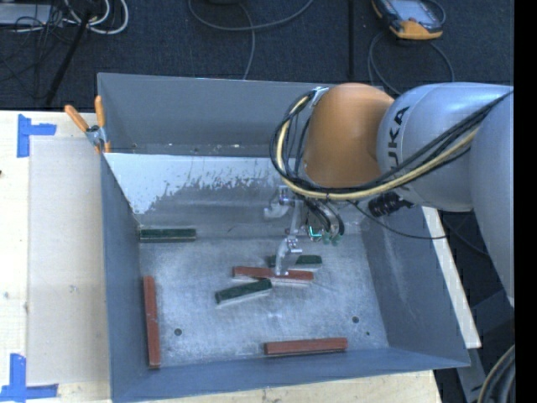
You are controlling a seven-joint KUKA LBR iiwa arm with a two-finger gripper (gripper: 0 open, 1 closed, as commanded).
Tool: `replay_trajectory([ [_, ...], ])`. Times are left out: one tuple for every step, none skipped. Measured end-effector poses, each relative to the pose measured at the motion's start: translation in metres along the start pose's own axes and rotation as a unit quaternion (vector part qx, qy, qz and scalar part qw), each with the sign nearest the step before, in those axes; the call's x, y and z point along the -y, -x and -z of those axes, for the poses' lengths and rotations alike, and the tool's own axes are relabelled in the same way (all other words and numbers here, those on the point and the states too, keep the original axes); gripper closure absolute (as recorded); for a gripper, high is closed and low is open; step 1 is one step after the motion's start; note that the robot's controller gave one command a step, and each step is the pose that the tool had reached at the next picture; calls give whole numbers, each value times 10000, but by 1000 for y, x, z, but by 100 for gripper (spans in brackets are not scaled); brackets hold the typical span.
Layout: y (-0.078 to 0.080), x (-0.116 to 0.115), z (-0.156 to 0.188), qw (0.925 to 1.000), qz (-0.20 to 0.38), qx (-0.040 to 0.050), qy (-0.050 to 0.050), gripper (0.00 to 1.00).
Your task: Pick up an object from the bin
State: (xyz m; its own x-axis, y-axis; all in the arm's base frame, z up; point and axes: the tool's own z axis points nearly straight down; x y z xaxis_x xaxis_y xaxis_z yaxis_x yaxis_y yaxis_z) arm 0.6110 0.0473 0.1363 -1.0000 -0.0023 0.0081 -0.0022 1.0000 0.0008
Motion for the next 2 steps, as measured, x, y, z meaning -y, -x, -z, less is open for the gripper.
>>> replay_trajectory([
  [2,0,5,10000,-3,35,1,0],
  [-14,6,-59,9976,684,89,-17,100],
])
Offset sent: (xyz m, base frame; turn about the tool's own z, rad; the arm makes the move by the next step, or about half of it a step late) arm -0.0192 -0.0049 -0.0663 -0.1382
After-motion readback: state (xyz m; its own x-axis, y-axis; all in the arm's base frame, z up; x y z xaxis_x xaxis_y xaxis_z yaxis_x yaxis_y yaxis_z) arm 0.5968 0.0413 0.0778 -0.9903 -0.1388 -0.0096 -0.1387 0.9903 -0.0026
